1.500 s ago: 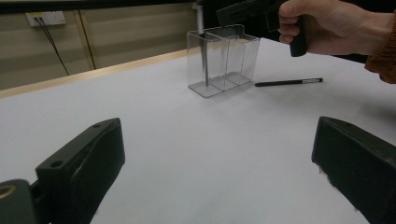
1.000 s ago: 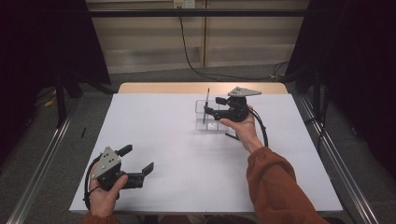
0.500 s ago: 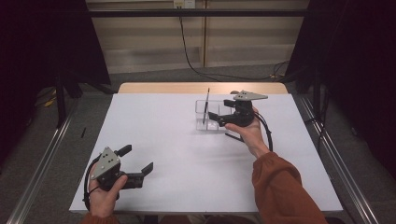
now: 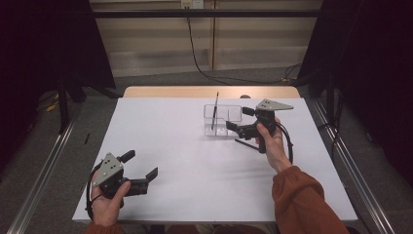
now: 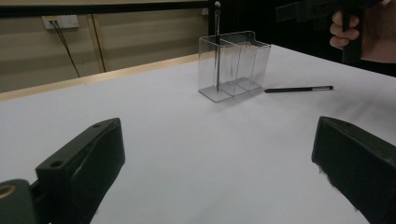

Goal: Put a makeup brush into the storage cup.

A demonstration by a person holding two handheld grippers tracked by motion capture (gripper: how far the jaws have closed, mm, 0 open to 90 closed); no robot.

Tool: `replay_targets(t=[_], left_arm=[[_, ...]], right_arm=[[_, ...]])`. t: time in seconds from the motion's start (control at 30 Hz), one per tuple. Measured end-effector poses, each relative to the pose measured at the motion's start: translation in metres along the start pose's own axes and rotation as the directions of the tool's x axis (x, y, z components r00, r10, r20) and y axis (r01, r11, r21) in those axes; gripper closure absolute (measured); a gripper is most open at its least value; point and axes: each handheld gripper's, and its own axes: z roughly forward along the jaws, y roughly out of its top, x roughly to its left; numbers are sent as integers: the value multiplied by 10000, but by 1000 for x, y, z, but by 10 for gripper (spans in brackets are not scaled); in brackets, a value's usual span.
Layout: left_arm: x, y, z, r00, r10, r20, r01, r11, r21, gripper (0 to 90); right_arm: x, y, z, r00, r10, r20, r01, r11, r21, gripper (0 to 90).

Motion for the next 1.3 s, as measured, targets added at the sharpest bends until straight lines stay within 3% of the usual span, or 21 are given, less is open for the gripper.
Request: replay_targets(t=[0.23,0.63,0.73,1.3], left_arm=[[0,0,0,10000,-4,-85,4,10000,-52,24],[1,1,0,9999,-88,-129,85,9998,-189,24],[0,1,0,9999,-100,-133,95,9995,-317,25],[1,-3,-7,9986,-298,-441,274,9982,-536,30]], right_arm=[[3,-7,-15,9984,-308,478,310,9995,-35,38],[7,-22,-47,9960,-600,662,602,9982,-15,32],[6,-26,-58,9918,-741,1036,767,9968,-209,43],[18,-52,-117,9913,-695,1119,693,9976,58,40]])
